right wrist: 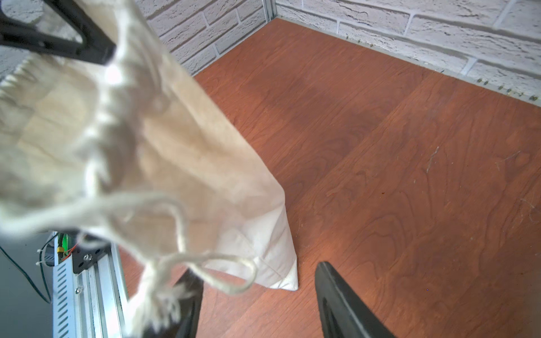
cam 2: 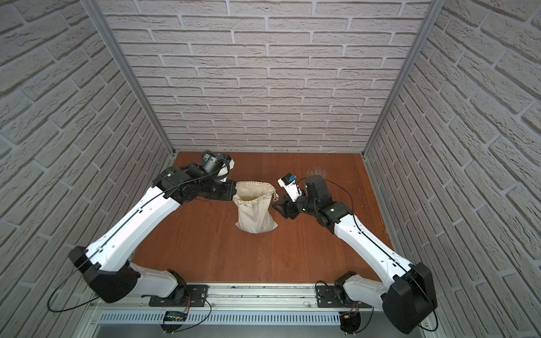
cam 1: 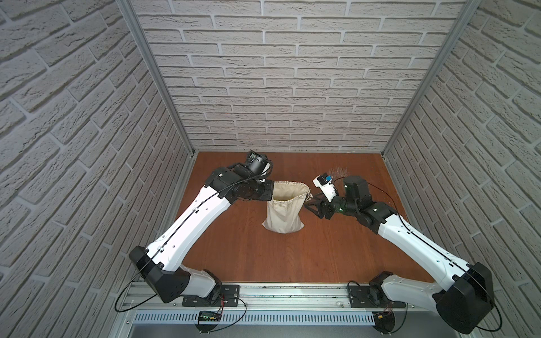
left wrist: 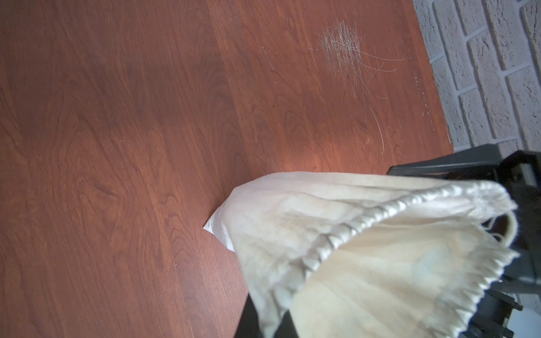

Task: Close the soil bag
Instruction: Frap the soil bag at the center of the board.

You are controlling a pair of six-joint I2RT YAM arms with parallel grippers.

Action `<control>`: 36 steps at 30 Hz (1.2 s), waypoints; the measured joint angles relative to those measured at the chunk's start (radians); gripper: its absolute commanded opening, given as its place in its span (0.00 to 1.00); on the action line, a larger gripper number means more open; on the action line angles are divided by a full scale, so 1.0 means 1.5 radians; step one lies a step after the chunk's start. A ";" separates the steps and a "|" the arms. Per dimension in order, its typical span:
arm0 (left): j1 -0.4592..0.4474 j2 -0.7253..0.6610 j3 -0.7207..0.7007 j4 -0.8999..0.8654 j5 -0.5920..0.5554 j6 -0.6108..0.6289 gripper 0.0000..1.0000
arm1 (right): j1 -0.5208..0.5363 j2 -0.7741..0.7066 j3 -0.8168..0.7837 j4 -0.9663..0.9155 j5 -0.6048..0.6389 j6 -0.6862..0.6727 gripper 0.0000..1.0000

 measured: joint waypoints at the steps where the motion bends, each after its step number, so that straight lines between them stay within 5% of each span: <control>1: 0.000 0.000 0.000 0.000 0.001 0.000 0.00 | 0.001 -0.008 -0.009 0.005 0.001 0.000 0.65; 24: 0.003 -0.005 -0.001 -0.001 0.005 -0.002 0.00 | 0.011 0.004 -0.019 0.121 0.022 0.002 0.54; 27: 0.003 -0.005 -0.001 -0.002 0.005 -0.002 0.00 | 0.012 0.012 -0.019 0.130 0.028 0.003 0.46; 33: 0.003 -0.008 -0.001 -0.006 0.004 -0.002 0.00 | 0.014 0.020 -0.019 0.143 0.051 0.006 0.16; 36: 0.003 -0.009 -0.001 -0.010 0.004 -0.002 0.00 | 0.014 0.019 -0.019 0.153 0.062 0.005 0.11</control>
